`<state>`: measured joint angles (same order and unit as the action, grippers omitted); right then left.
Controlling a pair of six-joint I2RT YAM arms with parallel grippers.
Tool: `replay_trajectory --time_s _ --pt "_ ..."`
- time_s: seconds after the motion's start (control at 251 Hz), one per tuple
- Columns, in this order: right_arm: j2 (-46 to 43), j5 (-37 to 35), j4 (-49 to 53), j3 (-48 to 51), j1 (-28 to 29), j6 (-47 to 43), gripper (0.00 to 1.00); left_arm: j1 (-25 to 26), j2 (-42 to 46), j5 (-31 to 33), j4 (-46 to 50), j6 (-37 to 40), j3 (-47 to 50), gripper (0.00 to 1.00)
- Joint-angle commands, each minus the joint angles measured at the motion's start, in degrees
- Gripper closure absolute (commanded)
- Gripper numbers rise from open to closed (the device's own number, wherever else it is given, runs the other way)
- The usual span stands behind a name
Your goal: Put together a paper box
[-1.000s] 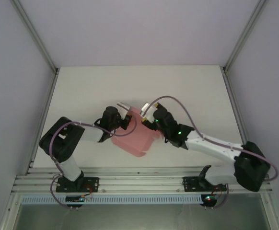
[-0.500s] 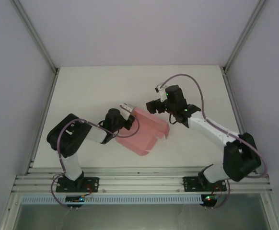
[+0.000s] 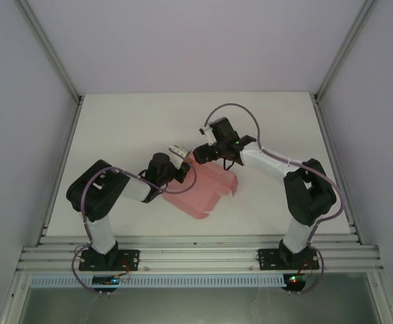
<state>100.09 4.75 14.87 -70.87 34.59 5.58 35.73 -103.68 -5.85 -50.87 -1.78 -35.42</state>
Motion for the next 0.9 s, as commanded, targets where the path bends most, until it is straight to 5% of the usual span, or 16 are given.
replay_trajectory --time_s 0.0,0.279,0.459,0.503,0.527,0.698,0.894 --pt "2.4 -0.8 5.5 2.2 0.9 -0.7 0.21 0.4 -0.4 1.6 1.9 -0.9 -2.0 0.87" --pt "1.9 0.8 3.9 5.4 0.7 1.6 0.25 0.6 -2.1 4.3 1.6 1.2 -4.0 0.72" --pt "2.6 0.6 4.4 4.8 0.7 1.7 0.26 0.7 -3.4 2.7 1.8 0.9 -5.1 0.79" --pt "2.8 0.7 4.6 4.7 0.7 1.9 0.26 0.8 -4.0 3.1 0.8 1.4 -4.9 0.92" --pt "2.8 0.8 4.6 4.7 0.7 1.9 0.26 0.9 -4.2 4.4 0.1 1.3 -4.8 1.0" --pt "2.9 0.3 4.9 4.9 0.6 3.0 0.26 3.8 -6.3 22.7 -1.2 4.0 -5.0 1.0" --pt "2.8 0.1 4.3 5.8 0.7 4.4 0.26 5.1 -8.6 35.9 -5.0 0.5 -2.9 1.0"
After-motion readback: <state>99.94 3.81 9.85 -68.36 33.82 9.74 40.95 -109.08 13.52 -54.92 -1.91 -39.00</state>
